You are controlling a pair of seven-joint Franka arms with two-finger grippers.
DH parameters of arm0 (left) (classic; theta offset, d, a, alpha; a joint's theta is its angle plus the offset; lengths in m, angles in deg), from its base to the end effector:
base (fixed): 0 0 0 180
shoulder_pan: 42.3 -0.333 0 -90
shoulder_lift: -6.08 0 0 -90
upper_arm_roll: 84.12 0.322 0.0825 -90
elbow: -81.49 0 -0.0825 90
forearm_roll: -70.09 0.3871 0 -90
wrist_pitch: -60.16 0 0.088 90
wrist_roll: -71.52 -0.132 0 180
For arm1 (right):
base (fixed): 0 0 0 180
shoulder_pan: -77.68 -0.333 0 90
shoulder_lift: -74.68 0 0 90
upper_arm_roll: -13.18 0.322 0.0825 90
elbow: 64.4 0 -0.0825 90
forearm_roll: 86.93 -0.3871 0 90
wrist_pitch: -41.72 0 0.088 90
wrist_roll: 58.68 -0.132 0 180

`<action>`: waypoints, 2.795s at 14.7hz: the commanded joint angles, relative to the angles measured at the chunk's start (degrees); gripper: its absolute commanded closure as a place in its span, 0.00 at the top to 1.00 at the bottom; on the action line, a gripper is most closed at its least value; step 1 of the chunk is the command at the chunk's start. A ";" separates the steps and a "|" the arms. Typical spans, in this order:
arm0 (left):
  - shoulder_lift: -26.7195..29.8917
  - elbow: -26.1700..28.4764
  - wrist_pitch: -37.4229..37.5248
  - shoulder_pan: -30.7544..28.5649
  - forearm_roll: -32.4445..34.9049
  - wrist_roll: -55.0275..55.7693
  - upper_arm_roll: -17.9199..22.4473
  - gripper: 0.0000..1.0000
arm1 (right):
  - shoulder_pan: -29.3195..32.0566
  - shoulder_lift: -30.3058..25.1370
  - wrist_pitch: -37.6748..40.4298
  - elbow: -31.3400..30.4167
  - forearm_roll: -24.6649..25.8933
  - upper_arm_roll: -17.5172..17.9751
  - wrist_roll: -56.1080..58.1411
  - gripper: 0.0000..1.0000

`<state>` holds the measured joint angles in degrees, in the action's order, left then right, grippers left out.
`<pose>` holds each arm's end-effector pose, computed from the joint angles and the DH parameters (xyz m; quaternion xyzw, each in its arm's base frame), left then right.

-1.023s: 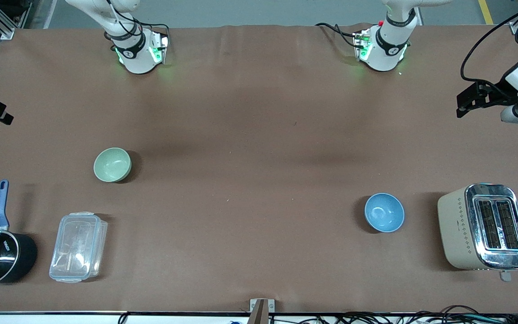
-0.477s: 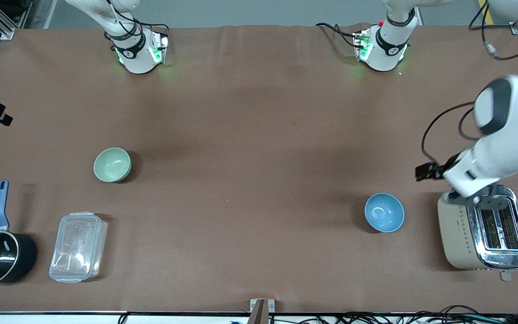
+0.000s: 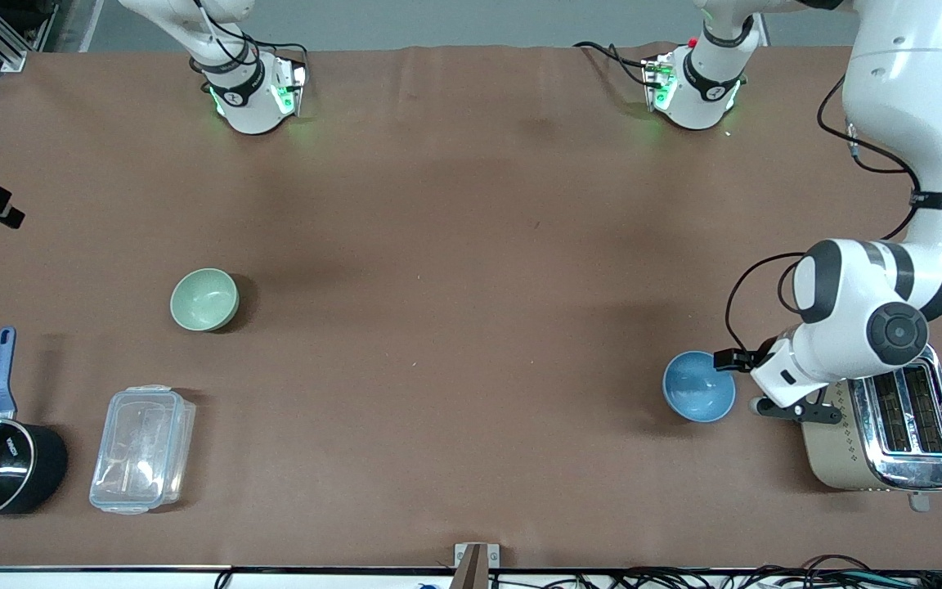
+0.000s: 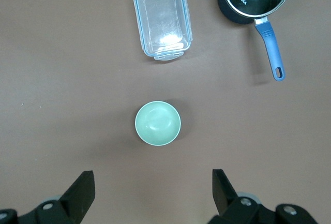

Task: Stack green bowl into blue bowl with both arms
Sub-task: 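Reach the left gripper down to the rim of the blue bowl, then grip the blue bowl with the left gripper while the right gripper reaches the green bowl, then slide the blue bowl toward the middle while the right gripper grips the green bowl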

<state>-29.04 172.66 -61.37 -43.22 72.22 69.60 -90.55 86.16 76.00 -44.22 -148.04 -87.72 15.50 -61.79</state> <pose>0.6884 -0.0552 0.2496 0.9969 -0.0662 -0.0400 0.0159 0.5554 -0.0583 0.6388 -0.9967 0.0803 -0.0088 0.0071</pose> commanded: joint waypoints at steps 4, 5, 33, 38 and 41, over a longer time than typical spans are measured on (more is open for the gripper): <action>-4.61 -0.46 -3.44 0.04 -0.28 -0.27 0.10 0.50 | 1.00 1.22 -1.15 -4.05 1.41 0.84 0.47 1.00; -5.05 -0.64 -3.54 0.04 0.16 -0.27 0.10 0.41 | 1.36 1.14 -4.29 -8.51 1.41 0.67 0.47 1.00; -8.39 -3.98 -9.16 30.36 0.07 45.08 -9.74 0.07 | 4.26 14.24 -71.58 -55.49 2.55 0.76 3.55 0.00; -5.24 -4.68 -8.03 29.23 0.51 45.26 -9.48 1.00 | 2.16 10.81 -40.84 -40.14 0.72 1.98 1.01 0.00; 1.43 -7.92 1.52 24.58 0.60 44.12 -8.86 1.00 | -4.25 10.46 -30.80 -32.92 -3.07 1.90 -6.35 0.00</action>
<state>-33.92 165.74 -67.11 -15.37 72.23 114.21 -99.87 86.02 86.55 -80.01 -184.95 -89.20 17.19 -62.37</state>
